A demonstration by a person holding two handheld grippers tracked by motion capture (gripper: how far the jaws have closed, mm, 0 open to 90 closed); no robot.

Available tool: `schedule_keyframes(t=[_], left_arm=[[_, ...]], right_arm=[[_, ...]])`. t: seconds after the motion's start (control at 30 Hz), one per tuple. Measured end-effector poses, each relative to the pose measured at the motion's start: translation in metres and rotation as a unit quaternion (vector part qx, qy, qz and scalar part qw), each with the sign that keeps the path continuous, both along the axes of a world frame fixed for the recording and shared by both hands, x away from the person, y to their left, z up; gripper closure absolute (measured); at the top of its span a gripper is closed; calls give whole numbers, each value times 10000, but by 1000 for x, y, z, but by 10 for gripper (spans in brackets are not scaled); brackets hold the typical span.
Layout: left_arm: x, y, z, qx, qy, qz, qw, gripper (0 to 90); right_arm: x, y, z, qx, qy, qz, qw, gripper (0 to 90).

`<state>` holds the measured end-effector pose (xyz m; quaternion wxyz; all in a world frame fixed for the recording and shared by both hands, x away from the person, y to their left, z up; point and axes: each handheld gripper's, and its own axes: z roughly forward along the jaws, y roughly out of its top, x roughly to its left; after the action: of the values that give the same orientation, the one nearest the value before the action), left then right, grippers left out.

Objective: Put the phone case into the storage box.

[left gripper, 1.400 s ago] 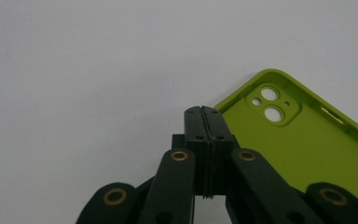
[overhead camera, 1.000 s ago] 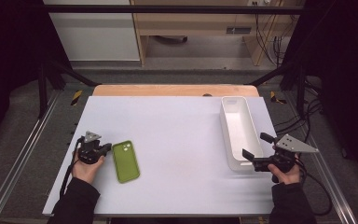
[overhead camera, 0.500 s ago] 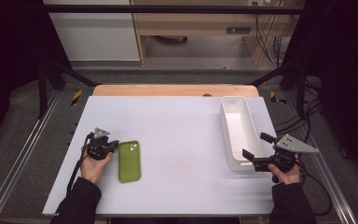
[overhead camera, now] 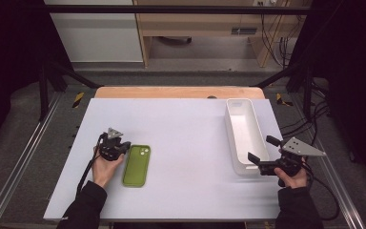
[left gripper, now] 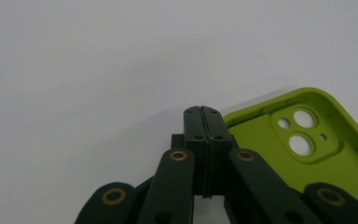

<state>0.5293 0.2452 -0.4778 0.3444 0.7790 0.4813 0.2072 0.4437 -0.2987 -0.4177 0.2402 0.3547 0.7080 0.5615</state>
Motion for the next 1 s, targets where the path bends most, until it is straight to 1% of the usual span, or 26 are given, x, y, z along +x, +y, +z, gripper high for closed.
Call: schedule_keyframes(t=[0.07,0.33,0.57,0.67,0.8,0.83,0.9,0.97,1.0], left_arm=[[1,-4,0,5,2,-62,10000,900],[4,-15,-1,17,0,-181,9998,900],[3,-20,-1,-32,13,-287,9996,900],[3,-22,0,-16,7,-375,9993,900],[3,-23,0,-5,-1,-422,9991,899],[3,-22,0,-34,1,-442,9990,898],[2,-20,3,-61,-45,-442,9990,888],[0,-16,9,-112,-134,-435,9989,857],[-1,-15,12,-166,-162,-435,9988,847]], right_arm=[[0,0,0,0,5,1,10000,5],[0,0,0,1,2,2,10000,5],[0,0,0,-1,6,6,10000,5],[0,0,0,2,-6,3,10000,5],[0,0,0,4,-1,6,10000,5],[0,0,0,-4,6,5,10000,5],[0,0,0,-6,7,5,10000,5],[0,0,0,-4,7,7,10000,5],[0,0,0,-6,6,5,10000,5]])
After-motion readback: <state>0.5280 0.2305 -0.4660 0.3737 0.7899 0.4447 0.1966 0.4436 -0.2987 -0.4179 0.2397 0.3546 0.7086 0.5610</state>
